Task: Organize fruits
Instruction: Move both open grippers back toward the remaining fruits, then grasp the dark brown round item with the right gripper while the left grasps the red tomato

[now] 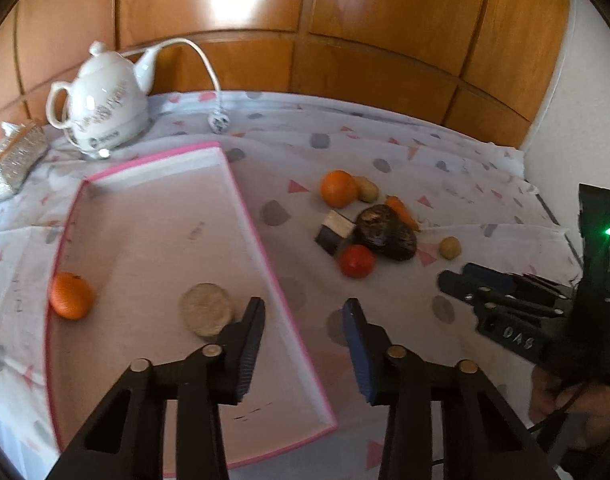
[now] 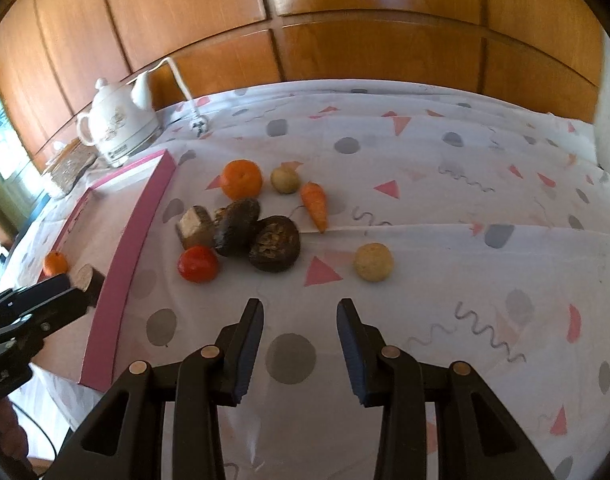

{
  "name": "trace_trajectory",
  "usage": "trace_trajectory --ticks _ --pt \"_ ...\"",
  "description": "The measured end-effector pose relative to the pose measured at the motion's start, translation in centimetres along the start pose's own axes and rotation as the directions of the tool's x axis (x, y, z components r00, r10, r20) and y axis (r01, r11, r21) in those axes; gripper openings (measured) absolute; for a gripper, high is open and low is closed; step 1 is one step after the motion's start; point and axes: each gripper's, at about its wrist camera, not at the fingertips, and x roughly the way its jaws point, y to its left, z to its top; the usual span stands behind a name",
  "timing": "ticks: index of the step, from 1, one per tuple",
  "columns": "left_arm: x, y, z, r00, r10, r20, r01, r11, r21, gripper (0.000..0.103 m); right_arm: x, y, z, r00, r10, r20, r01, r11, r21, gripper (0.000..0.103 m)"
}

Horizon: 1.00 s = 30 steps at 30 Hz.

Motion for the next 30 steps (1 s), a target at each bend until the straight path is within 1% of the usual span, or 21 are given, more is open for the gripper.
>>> trace_trajectory --ticks 4,9,12,15,19,25,26,27,30 --pt "0.6 -0.8 0.1 1.000 -0.016 -0.014 0.016 1.000 0.012 0.038 0.7 0.6 0.7 1.000 0.017 -0.006 -0.017 0.998 -0.055 0.038" --pt "1.4 -1.1 0.3 0.999 -0.031 -0.032 0.032 0.999 0.014 0.038 2.0 1.5 1.6 1.000 0.012 -0.019 -0.015 0.992 -0.122 0.039" --pt "1.8 -1.1 0.6 0.998 -0.045 -0.039 0.045 0.999 0.002 0.038 2.5 1.9 2.0 1.000 0.014 -0.020 -0.017 0.987 -0.158 0.045" --pt "2.2 -1.2 0.8 0.998 -0.052 -0.047 0.051 0.999 -0.006 0.038 3.1 2.4 2.4 1.000 0.005 -0.025 -0.010 0.981 -0.194 0.045" --pt "2.4 -1.3 1.0 0.997 -0.056 -0.045 0.055 0.998 -0.012 0.038 3.8 2.6 2.8 0.999 -0.009 -0.031 0.002 0.975 -0.220 0.045" --pt "3.0 -1.6 1.3 0.997 -0.058 -0.046 0.057 0.998 -0.019 0.038 4.7 2.9 3.2 0.999 0.000 -0.041 -0.010 0.970 -0.242 0.045" --pt "3.1 -1.7 1.4 0.997 -0.059 -0.045 0.058 0.998 -0.016 0.038 4.9 3.0 3.2 0.999 -0.005 -0.040 -0.005 0.969 -0.248 0.044" --pt "3.1 -1.8 1.4 0.997 -0.060 -0.043 0.059 0.998 -0.015 0.036 4.9 3.0 3.3 0.999 -0.011 -0.034 0.002 0.968 -0.250 0.038" --pt "3.6 -2.2 1.7 0.997 -0.066 -0.047 0.065 0.998 -0.011 0.036 4.5 2.3 3.3 1.000 0.001 -0.025 -0.007 0.975 -0.220 0.037"
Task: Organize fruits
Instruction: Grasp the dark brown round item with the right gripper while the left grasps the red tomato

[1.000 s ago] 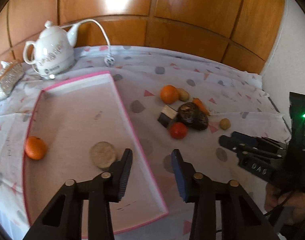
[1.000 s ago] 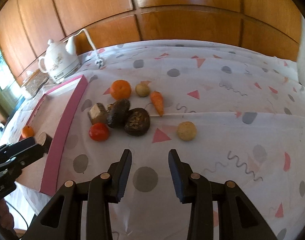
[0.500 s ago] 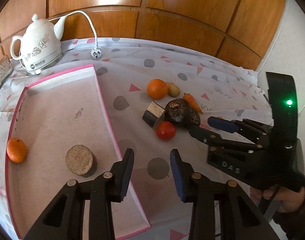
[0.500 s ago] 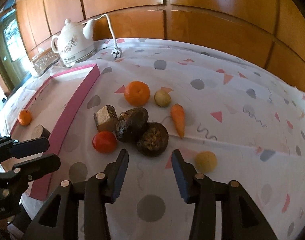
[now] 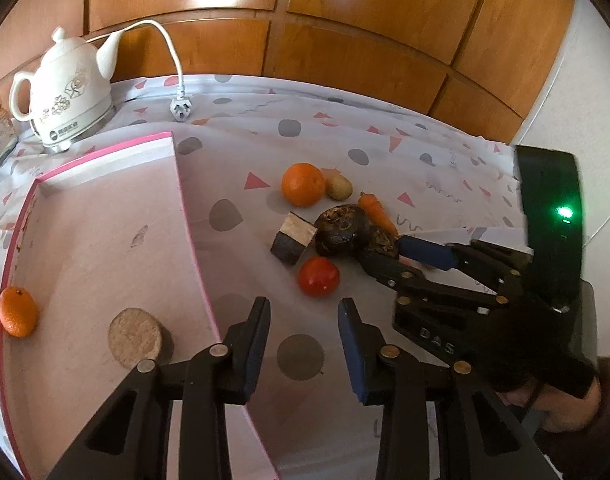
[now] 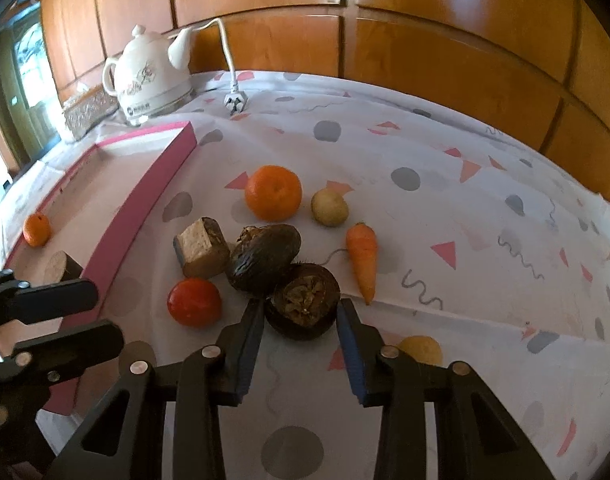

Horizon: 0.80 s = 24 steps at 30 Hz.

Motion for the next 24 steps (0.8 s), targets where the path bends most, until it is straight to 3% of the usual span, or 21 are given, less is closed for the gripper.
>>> trace_trajectory --ticks 15,18,24 --pt "4.2 -2.1 1.7 0.998 0.018 -0.057 -0.017 1.000 0.020 0.035 -2.6 -3.7 -3.1 1.000 -0.013 -0.004 0.014 0.988 0.157 0.037" --pt "4.9 -2.1 1.7 0.997 0.028 -0.067 -0.027 1.000 0.016 0.027 -2.6 -3.8 -3.2 1.000 -0.010 0.000 0.010 0.986 0.167 0.037" --pt "4.9 -2.1 1.3 0.999 0.020 -0.040 -0.019 1.000 0.022 0.025 -2.5 -3.9 -3.3 1.000 -0.008 0.003 0.008 0.986 0.169 0.038"
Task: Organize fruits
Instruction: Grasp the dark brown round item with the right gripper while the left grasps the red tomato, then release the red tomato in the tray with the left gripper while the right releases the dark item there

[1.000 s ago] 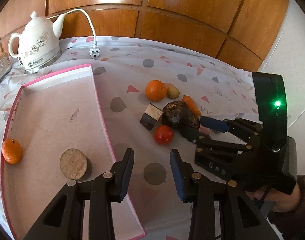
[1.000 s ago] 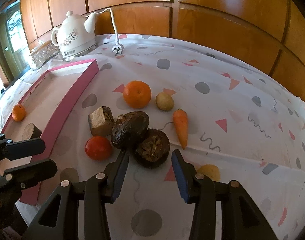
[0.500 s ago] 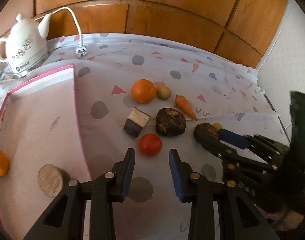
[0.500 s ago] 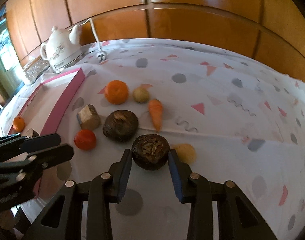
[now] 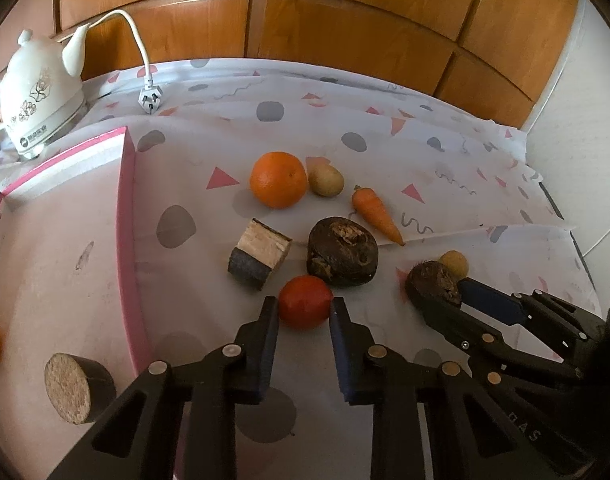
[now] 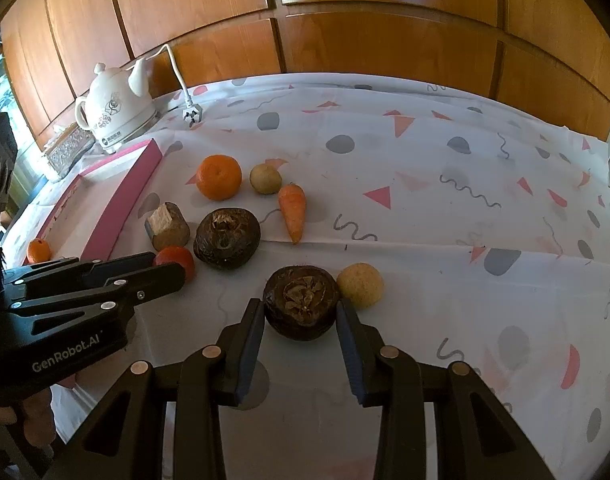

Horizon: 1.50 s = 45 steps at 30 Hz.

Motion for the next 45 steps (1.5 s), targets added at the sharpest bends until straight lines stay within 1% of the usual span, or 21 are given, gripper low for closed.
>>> trace_trajectory --ticks 4,8,12,21,27,34,40,45 --pt "-0.7 0.3 -0.3 1.000 -0.015 0.003 0.015 1.000 -0.015 0.025 0.0 0.1 -0.1 1.000 -0.005 0.005 0.005 1.000 -0.001 0.037" --pt "-2.3 0.4 -0.5 0.999 -0.025 0.031 0.026 0.999 -0.020 0.025 -0.1 0.2 -0.1 1.000 -0.013 0.006 0.013 1.000 -0.004 0.037" --pt "-4.4 1.1 -0.6 0.998 -0.018 0.066 0.020 0.999 -0.040 0.025 -0.6 0.5 -0.2 1.000 -0.011 0.016 0.011 1.000 -0.011 0.037" --pt "-8.0 4.5 -0.9 0.990 0.063 0.125 -0.048 0.992 -0.120 0.025 -1.7 2.1 0.1 0.999 0.020 0.041 -0.018 0.999 -0.039 0.037" --pt "-8.9 7.0 -1.6 0.986 0.111 0.128 -0.089 0.981 -0.171 0.025 -2.5 4.4 0.5 0.997 0.062 0.052 -0.057 0.994 -0.089 0.037" --pt "-9.4 9.9 -2.5 0.980 0.158 0.120 -0.126 0.962 -0.242 0.025 -3.0 7.4 1.1 0.991 0.122 0.053 -0.112 0.981 -0.158 0.037" --pt "-9.9 13.4 -2.4 0.974 0.192 0.119 -0.147 0.939 -0.311 0.025 -3.3 11.0 1.9 0.977 0.209 0.035 -0.196 0.954 -0.227 0.037" --pt "-10.0 16.0 -1.8 0.968 0.224 0.110 -0.173 0.920 -0.351 0.026 -2.9 14.6 2.6 0.968 0.252 0.017 -0.235 0.925 -0.299 0.037"
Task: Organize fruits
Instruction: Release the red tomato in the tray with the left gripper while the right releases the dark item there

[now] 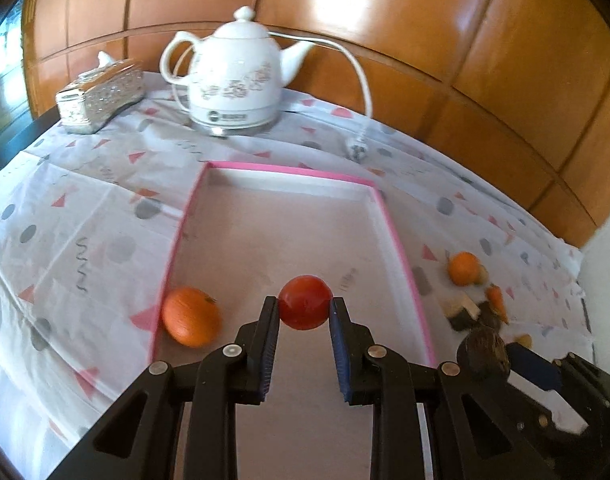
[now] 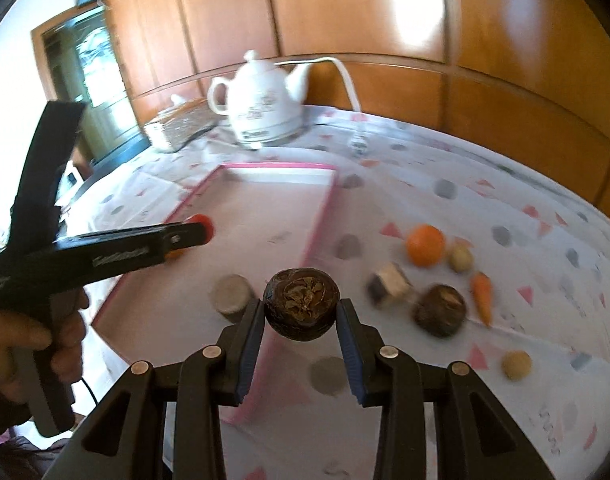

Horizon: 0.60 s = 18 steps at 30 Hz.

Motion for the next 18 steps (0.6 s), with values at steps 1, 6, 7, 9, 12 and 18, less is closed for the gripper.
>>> trace_trajectory --ticks 1,6,7,9,12,18 --pt "0.1 0.4 0.2 1.000 0.010 0.001 -0.010 1.000 -0.004 0.026 0.2 0.4 0.2 1.000 0.006 -0.001 -0.006 1.000 -0.009 0.037" --pt "0.1 1.5 0.3 0.999 0.040 0.008 -0.039 0.999 -0.033 0.027 2.6 2.1 2.0 1.000 0.022 -0.020 -0.023 0.999 -0.032 0.037" --pt "0.0 1.7 0.2 0.999 0.048 0.010 -0.048 0.998 -0.037 0.027 3.1 2.3 2.3 0.999 0.030 -0.024 -0.030 0.999 -0.032 0.037" --pt "-0.3 1.9 0.0 0.998 0.063 0.014 -0.062 0.997 -0.040 0.027 3.7 2.8 2.9 0.999 0.035 -0.026 -0.036 0.999 -0.038 0.037" --pt "-0.7 2.2 -0.3 0.997 0.074 0.021 -0.073 0.996 -0.061 0.029 4.7 3.5 3.7 0.999 0.037 -0.029 -0.038 0.998 -0.050 0.037" --pt "-1.4 2.5 -1.0 0.996 0.086 0.030 -0.083 0.993 -0.080 0.034 5.9 4.0 4.1 0.999 0.033 -0.030 -0.034 0.998 -0.049 0.039"
